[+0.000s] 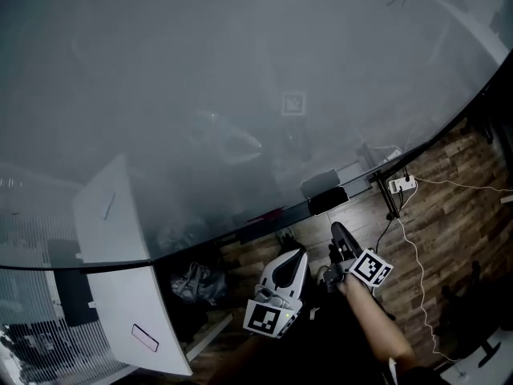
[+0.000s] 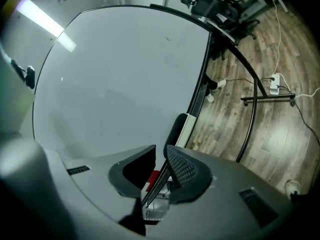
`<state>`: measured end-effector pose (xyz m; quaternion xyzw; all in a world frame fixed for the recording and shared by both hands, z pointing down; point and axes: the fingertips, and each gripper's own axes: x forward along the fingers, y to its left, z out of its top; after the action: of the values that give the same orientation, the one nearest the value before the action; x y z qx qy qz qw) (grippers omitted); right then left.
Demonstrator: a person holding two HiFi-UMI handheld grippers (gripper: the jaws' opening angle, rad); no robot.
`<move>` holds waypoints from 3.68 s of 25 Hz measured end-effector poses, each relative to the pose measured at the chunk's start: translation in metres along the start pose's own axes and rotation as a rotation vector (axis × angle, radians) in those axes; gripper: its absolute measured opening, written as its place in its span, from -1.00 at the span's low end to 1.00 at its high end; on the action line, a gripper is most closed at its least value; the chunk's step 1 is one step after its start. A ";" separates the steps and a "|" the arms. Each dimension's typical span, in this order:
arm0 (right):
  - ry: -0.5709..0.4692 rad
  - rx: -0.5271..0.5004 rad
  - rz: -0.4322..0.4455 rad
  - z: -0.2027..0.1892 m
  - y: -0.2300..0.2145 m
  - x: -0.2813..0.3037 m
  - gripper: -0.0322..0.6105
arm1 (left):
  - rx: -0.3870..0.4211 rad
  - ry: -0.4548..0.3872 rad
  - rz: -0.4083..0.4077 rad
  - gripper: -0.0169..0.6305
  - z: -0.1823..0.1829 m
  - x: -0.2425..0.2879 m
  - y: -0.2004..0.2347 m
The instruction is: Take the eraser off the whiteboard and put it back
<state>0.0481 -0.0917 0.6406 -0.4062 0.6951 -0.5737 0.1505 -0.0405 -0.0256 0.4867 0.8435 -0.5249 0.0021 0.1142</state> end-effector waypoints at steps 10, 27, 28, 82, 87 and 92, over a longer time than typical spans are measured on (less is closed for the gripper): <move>0.003 0.149 -0.021 -0.001 -0.026 0.033 -0.41 | -0.008 0.009 0.007 -0.92 0.001 0.002 0.011; 0.036 0.214 -0.050 -0.003 -0.041 0.058 -0.33 | -0.019 0.022 0.021 -0.92 -0.003 0.004 0.018; 0.039 0.212 -0.051 -0.003 -0.041 0.058 -0.36 | -0.013 0.028 0.023 -0.92 -0.005 0.004 0.019; 0.052 -0.183 0.121 0.015 0.054 -0.043 -0.48 | 0.033 -0.060 0.094 -0.92 0.030 -0.038 -0.047; 0.044 -0.263 0.147 0.014 0.076 -0.052 -0.48 | 0.047 -0.072 0.094 -0.92 0.037 -0.043 -0.046; 0.029 -0.316 0.146 0.014 0.087 -0.055 -0.48 | 0.041 -0.092 0.099 -0.92 0.042 -0.049 -0.036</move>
<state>0.0577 -0.0590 0.5420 -0.3651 0.8064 -0.4505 0.1159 -0.0351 0.0245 0.4329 0.8178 -0.5705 -0.0201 0.0725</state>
